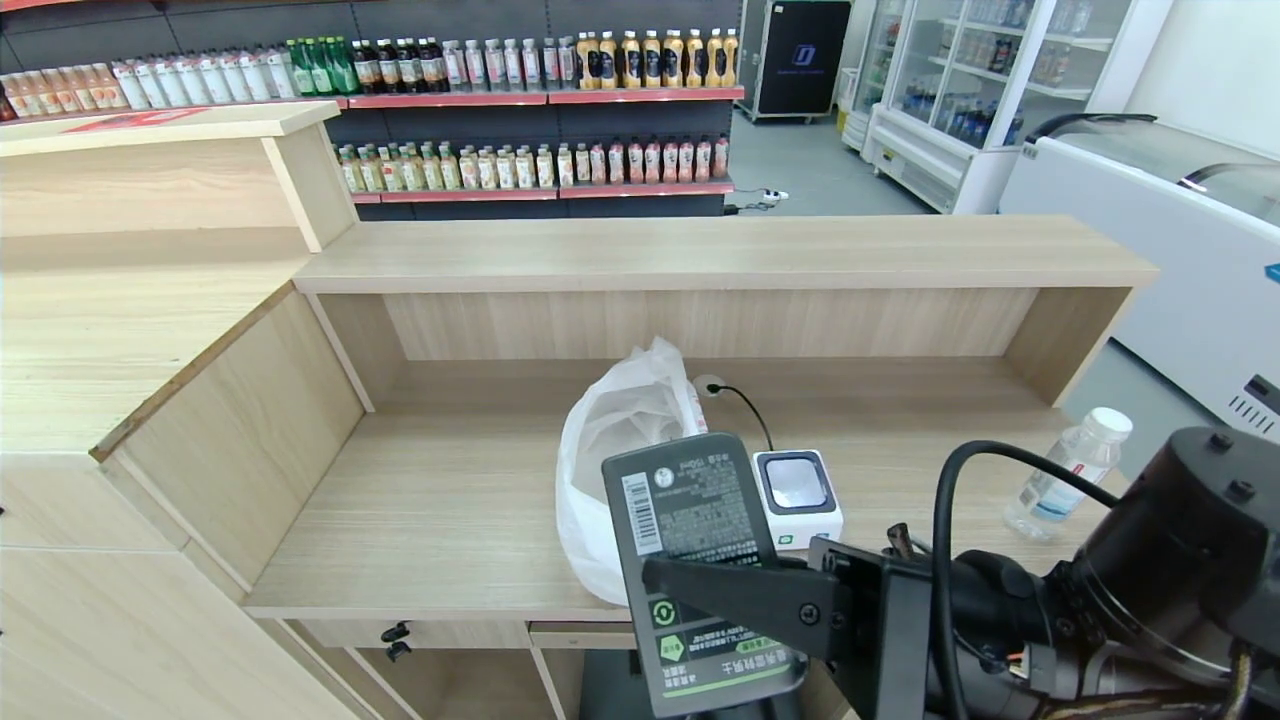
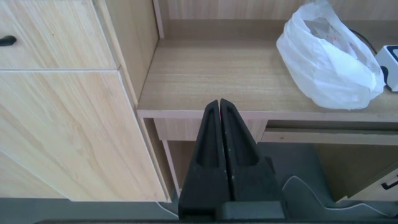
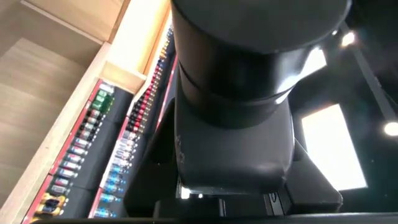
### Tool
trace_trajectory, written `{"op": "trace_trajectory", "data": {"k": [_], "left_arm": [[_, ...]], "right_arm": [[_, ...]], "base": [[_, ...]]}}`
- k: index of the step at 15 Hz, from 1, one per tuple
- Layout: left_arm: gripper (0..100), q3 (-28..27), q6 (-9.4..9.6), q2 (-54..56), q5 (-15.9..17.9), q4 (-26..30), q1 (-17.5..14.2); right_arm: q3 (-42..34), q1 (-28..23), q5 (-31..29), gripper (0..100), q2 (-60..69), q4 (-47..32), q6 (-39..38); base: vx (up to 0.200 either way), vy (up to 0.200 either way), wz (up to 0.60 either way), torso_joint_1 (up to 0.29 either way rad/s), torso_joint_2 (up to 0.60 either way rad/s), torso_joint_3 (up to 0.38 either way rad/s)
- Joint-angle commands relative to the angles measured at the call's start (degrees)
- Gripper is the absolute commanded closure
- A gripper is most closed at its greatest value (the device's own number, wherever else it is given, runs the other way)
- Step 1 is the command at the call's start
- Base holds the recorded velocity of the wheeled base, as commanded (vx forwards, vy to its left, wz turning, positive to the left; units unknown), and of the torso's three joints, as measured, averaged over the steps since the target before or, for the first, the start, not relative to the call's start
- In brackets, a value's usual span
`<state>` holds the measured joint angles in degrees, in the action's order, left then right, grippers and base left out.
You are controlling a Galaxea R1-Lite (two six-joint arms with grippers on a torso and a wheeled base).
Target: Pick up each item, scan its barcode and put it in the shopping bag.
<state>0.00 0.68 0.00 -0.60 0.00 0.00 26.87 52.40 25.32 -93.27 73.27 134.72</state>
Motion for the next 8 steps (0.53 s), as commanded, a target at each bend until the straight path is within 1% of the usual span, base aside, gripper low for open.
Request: {"op": "trace_trajectory", "data": {"k": [1, 2, 3, 4, 5, 6, 7, 8], "left_arm": [[100, 0.0, 0.02, 0.0, 0.0, 0.0, 0.0], [100, 0.0, 0.02, 0.0, 0.0, 0.0, -0.1], [100, 0.0, 0.02, 0.0, 0.0, 0.0, 0.0], [100, 0.0, 0.02, 0.0, 0.0, 0.0, 0.0], [100, 0.0, 0.02, 0.0, 0.0, 0.0, 0.0], [100, 0.0, 0.02, 0.0, 0.0, 0.0, 0.0], [100, 0.0, 0.02, 0.0, 0.0, 0.0, 0.0], [100, 0.0, 0.02, 0.0, 0.0, 0.0, 0.0]], "right_arm": [[-0.1, 0.1, 0.0, 100, 0.4, 0.0, 0.0], [0.7, -0.4, -1.4, 100, 1.8, -0.5, -2.8], [2.3, -1.2, -6.2, 100, 4.1, -0.8, -12.9], [1.6, -4.8, -15.3, 100, 7.8, -1.6, -26.9], [0.8, -8.8, -23.8, 100, 11.4, -3.3, -39.5], [0.9, -12.3, -31.3, 100, 15.0, -6.4, -49.7], [0.8, -16.1, -35.2, 100, 17.5, -9.8, -56.6], [0.6, -25.9, -37.0, 100, 22.4, -15.4, -65.0]], "base": [[0.000, 0.000, 0.00, 0.000, 0.00, 0.000], [0.000, 0.000, 0.00, 0.000, 0.00, 0.000], [0.000, 0.000, 0.00, 0.000, 0.00, 0.000], [0.000, 0.000, 0.00, 0.000, 0.00, 0.000], [0.000, 0.000, 0.00, 0.000, 0.00, 0.000], [0.000, 0.000, 0.00, 0.000, 0.00, 0.000], [0.000, 0.000, 0.00, 0.000, 0.00, 0.000], [0.000, 0.000, 0.00, 0.000, 0.00, 0.000]]}}
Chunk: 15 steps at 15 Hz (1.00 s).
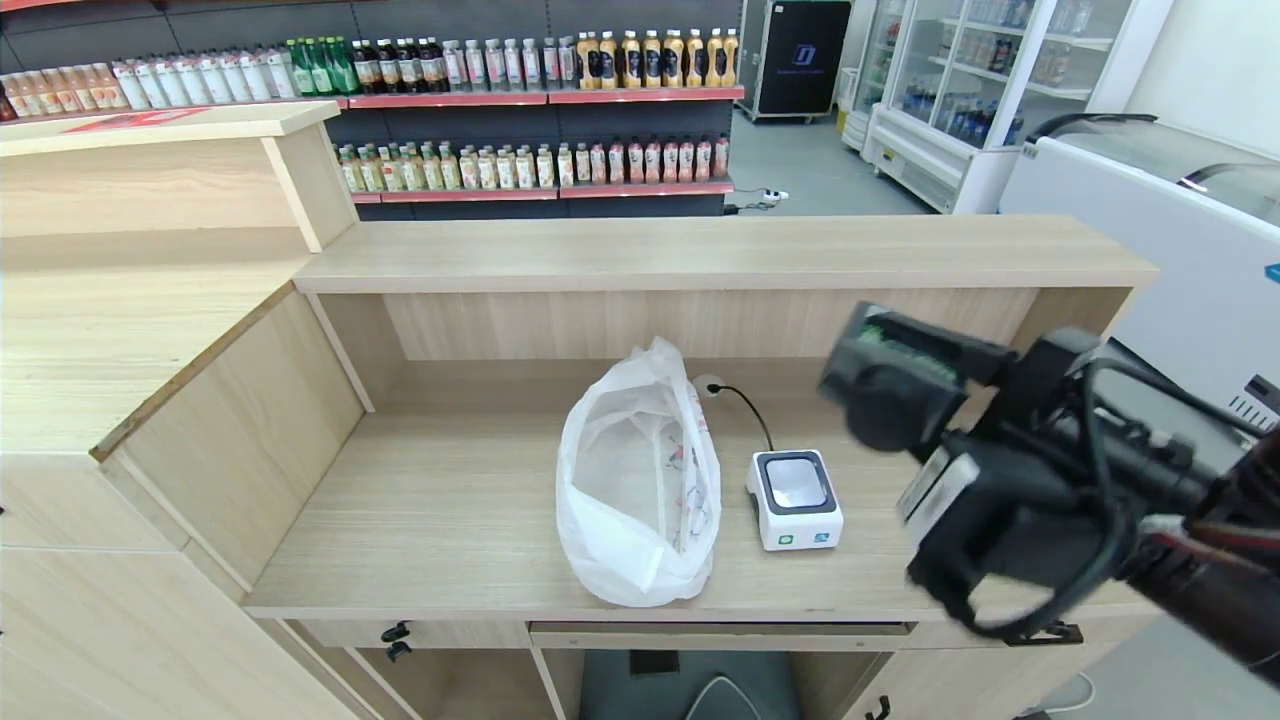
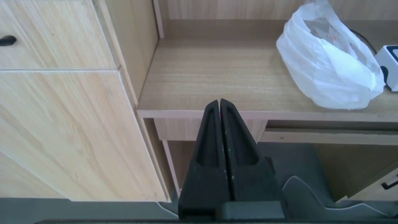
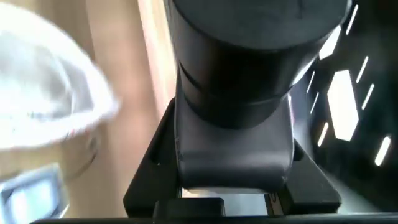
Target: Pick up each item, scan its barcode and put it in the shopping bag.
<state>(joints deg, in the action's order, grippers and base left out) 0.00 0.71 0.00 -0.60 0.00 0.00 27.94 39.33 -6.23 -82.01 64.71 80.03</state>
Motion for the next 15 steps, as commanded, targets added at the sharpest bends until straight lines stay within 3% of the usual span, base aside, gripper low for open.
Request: {"op": "trace_trajectory", "data": {"k": [1, 3, 4, 5, 6, 9, 11, 13, 14, 15], "left_arm": [[100, 0.0, 0.00, 0.0, 0.0, 0.0, 0.0], [100, 0.0, 0.00, 0.0, 0.0, 0.0, 0.0], [100, 0.0, 0.08, 0.0, 0.0, 0.0, 0.0], [100, 0.0, 0.00, 0.0, 0.0, 0.0, 0.0], [100, 0.0, 0.00, 0.0, 0.0, 0.0, 0.0], [100, 0.0, 0.00, 0.0, 0.0, 0.0, 0.0], [100, 0.0, 0.00, 0.0, 0.0, 0.0, 0.0], [100, 0.0, 0.00, 0.0, 0.0, 0.0, 0.0], [100, 0.0, 0.00, 0.0, 0.0, 0.0, 0.0], [100, 0.0, 0.00, 0.0, 0.0, 0.0, 0.0]], "right_arm": [[-1.0, -24.2, -4.9, 100, 14.9, -9.9, -13.0], [-3.0, -45.6, 4.6, 100, 22.0, -23.2, -21.7], [-2.8, -52.6, 9.3, 100, 23.6, -28.5, -29.8], [-2.9, -54.1, 9.8, 100, 23.6, -29.4, -32.6], [-3.2, -58.7, 10.0, 100, 23.6, -33.7, -44.1], [-3.2, -59.0, 10.4, 100, 21.8, -38.4, -49.3], [-3.0, -54.9, 10.2, 100, 20.1, -37.1, -52.8], [-2.4, -50.8, 11.7, 100, 18.7, -35.0, -61.0], [0.2, -47.0, 18.2, 100, 14.9, -34.9, -77.6], [1.2, -47.1, 20.3, 100, 11.6, -34.4, -83.1]], "base": [[0.000, 0.000, 0.00, 0.000, 0.00, 0.000], [0.000, 0.000, 0.00, 0.000, 0.00, 0.000], [0.000, 0.000, 0.00, 0.000, 0.00, 0.000], [0.000, 0.000, 0.00, 0.000, 0.00, 0.000], [0.000, 0.000, 0.00, 0.000, 0.00, 0.000], [0.000, 0.000, 0.00, 0.000, 0.00, 0.000], [0.000, 0.000, 0.60, 0.002, 0.00, 0.000], [0.000, 0.000, 0.60, 0.000, 0.00, 0.002], [0.000, 0.000, 0.00, 0.000, 0.00, 0.000], [0.000, 0.000, 0.00, 0.000, 0.00, 0.000]]}}
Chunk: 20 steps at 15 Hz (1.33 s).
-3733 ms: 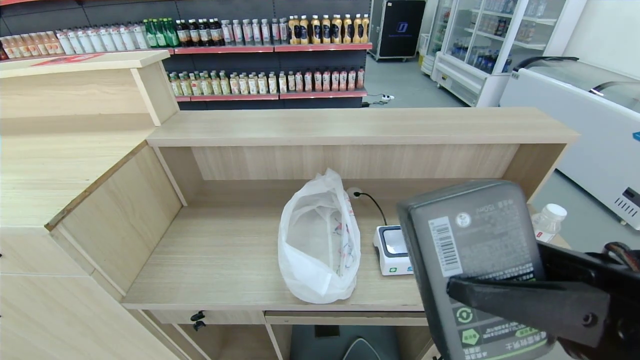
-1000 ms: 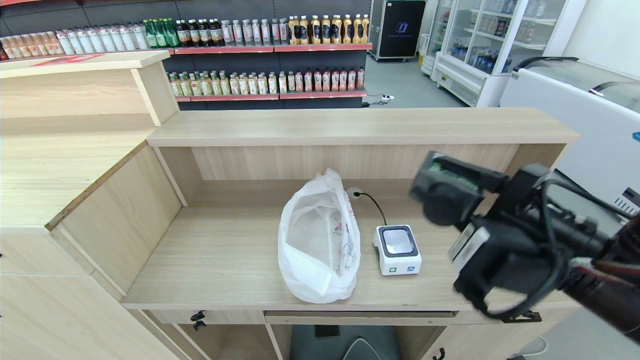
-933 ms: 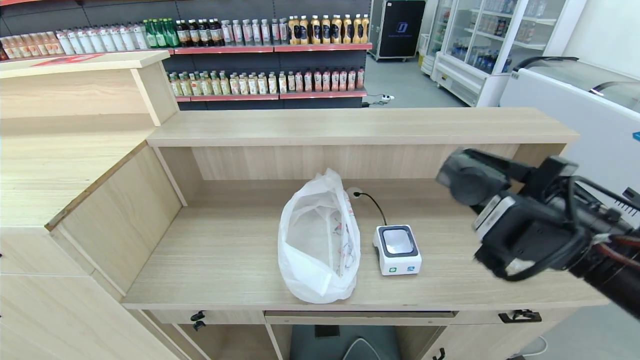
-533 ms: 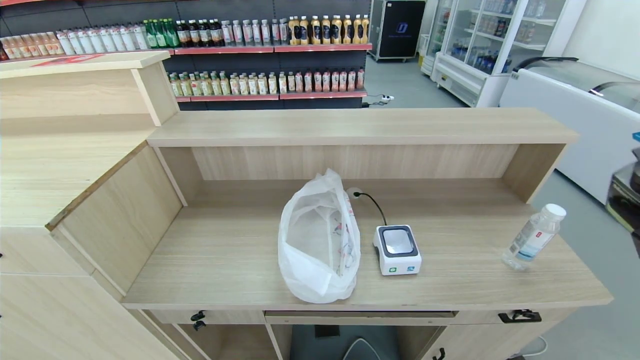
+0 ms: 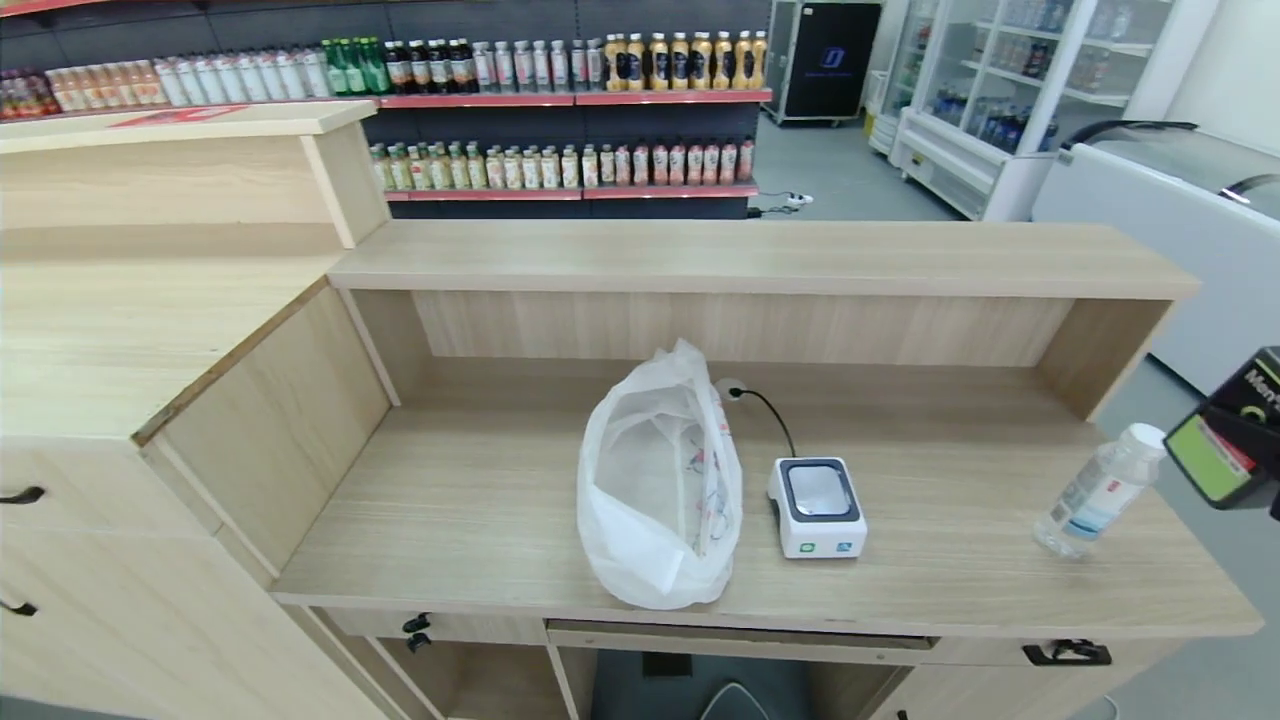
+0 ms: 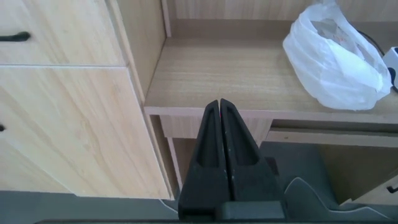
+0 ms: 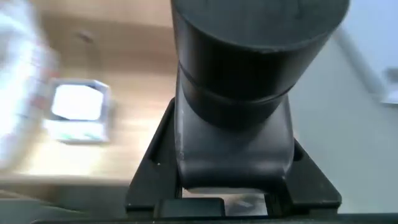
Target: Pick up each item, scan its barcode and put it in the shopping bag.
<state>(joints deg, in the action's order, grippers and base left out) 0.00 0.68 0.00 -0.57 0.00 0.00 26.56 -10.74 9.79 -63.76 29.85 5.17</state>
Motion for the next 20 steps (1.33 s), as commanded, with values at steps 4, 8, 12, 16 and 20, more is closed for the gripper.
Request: {"op": "trace_trajectory", "data": {"k": [4, 8, 12, 16, 20], "left_arm": [[100, 0.0, 0.02, 0.0, 0.0, 0.0, 0.0], [100, 0.0, 0.02, 0.0, 0.0, 0.0, 0.0], [100, 0.0, 0.02, 0.0, 0.0, 0.0, 0.0], [100, 0.0, 0.02, 0.0, 0.0, 0.0, 0.0], [100, 0.0, 0.02, 0.0, 0.0, 0.0, 0.0]], "right_arm": [[6.7, 0.6, 9.0, 100, -20.0, 1.4, -18.4], [7.9, 0.5, 22.3, 100, -29.8, 14.8, -19.4], [8.5, 1.7, 24.0, 100, -36.7, 18.9, -19.3], [8.9, 4.5, 25.7, 100, -41.0, 21.8, -19.7], [8.8, 7.0, 24.4, 100, -47.6, 28.7, -19.7]], "base": [[0.000, 0.000, 0.00, 0.000, 0.00, 0.000], [0.000, 0.000, 0.00, -0.058, 0.13, 0.059], [0.000, 0.000, 0.00, 0.000, 0.00, 0.000], [0.000, 0.000, 0.00, 0.000, 0.00, 0.000], [0.000, 0.000, 0.00, 0.000, 0.00, 0.000]]}}
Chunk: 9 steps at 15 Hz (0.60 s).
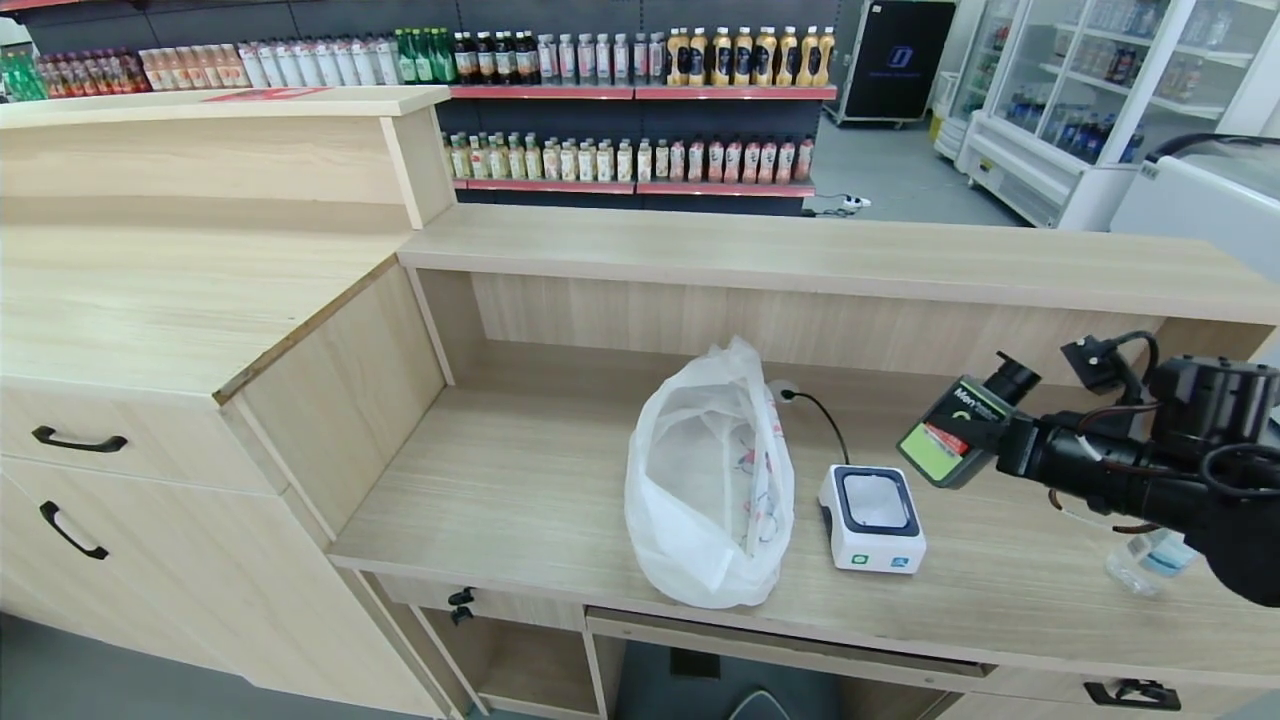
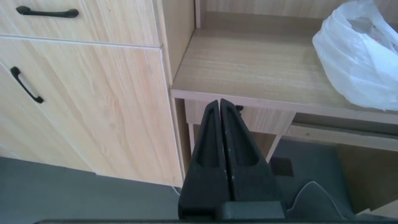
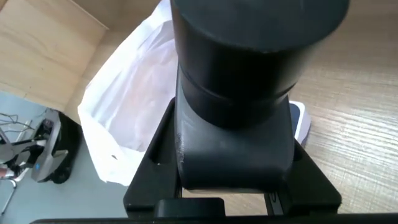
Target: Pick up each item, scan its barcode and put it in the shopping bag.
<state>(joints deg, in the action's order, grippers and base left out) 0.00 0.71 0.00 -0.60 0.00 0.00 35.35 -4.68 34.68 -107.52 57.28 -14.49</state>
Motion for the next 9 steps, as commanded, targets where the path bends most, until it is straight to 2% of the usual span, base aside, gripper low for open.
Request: {"op": "trace_trajectory", "data": {"k": [1, 9], "left_arm": [[100, 0.0, 0.00, 0.0, 0.0, 0.0, 0.0], [100, 0.0, 0.00, 0.0, 0.0, 0.0, 0.0]], "right_arm": [[0.2, 1.6, -0.8, 100, -5.0, 1.9, -0.4], [1.2, 4.3, -3.3, 100, -8.8, 6.3, -4.4]], "base": [[0.000, 0.000, 0.00, 0.000, 0.00, 0.000], [0.000, 0.000, 0.00, 0.000, 0.00, 0.000]]}}
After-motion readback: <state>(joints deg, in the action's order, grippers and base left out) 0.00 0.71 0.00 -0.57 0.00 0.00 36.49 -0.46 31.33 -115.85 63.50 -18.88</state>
